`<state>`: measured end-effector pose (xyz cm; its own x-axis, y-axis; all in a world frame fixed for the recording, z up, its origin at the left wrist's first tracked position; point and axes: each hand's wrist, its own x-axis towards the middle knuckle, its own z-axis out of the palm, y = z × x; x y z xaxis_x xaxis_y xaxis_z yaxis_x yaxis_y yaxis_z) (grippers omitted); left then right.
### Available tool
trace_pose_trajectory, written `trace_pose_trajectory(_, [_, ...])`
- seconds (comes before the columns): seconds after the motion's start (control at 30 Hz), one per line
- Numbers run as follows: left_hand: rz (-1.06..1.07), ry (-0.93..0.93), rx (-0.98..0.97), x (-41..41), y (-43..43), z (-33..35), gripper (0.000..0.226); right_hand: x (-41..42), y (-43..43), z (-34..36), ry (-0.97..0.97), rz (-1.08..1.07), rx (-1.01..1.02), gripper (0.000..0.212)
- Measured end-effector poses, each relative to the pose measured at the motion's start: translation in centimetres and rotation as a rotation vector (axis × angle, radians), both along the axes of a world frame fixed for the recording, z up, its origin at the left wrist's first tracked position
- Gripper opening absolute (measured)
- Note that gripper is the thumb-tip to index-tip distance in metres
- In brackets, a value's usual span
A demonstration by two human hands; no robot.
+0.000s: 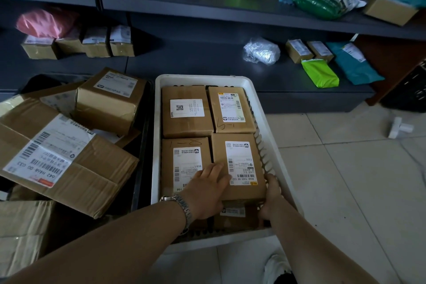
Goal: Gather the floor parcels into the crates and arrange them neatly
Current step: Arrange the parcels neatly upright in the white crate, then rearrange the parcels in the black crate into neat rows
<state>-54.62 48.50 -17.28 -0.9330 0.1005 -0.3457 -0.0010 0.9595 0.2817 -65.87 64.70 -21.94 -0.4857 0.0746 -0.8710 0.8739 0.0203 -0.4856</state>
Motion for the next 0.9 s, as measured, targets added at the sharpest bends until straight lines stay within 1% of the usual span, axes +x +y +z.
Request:
trace_pose_trajectory(0.07, [-0.003, -0.011, 0.004, 0.0, -0.1, 0.1, 0.077, 0.4, -0.2, 0.7, 0.016, 0.01, 0.021, 0.052])
trace_pose_trajectory(0.17, [-0.018, -0.012, 0.002, 0.1, -0.5, 0.1, 0.074, 0.7, -0.6, 1.1, 0.025, 0.011, 0.034, 0.051])
trace_pose_trajectory(0.3, [-0.036, -0.019, -0.019, 0.4, -0.7, 0.2, 0.071, 1.2, -1.0, 1.5, 0.07, -0.061, 0.178, 0.044])
trace_pose_trajectory(0.37, [-0.044, -0.019, -0.027, 0.3, -0.9, 0.3, 0.07, 1.4, -1.4, 2.2, 0.062, -0.074, 0.183, 0.043])
trace_pose_trajectory(0.43, [-0.055, -0.028, -0.026, 0.2, -0.8, 0.5, 0.069, 1.3, -1.7, 2.9, 0.036, -0.108, 0.208, 0.046])
trace_pose_trajectory(0.5, [-0.052, -0.036, -0.031, 0.0, -0.7, 0.7, 0.068, 1.6, -1.5, 2.9, 0.019, -0.093, 0.231, 0.051])
trace_pose_trajectory(0.63, [-0.046, -0.016, -0.033, 0.2, -0.5, 0.3, 0.069, 0.8, -0.3, 1.1, -0.163, -0.101, 0.2, 0.066])
trace_pose_trajectory(0.7, [-0.045, -0.007, -0.033, 0.3, -0.4, 0.2, 0.07, 0.8, -0.3, 1.8, -0.247, -0.069, 0.153, 0.062])
trace_pose_trajectory(0.83, [-0.06, 0.101, -0.059, 0.2, 0.4, 0.0, 0.069, 0.4, 0.1, 2.1, -0.329, -0.077, 0.088, 0.059])
trace_pose_trajectory(0.9, [-0.076, 0.112, -0.059, 0.1, 1.1, -0.2, 0.07, 0.4, -0.2, 2.1, -0.334, -0.089, 0.063, 0.057])
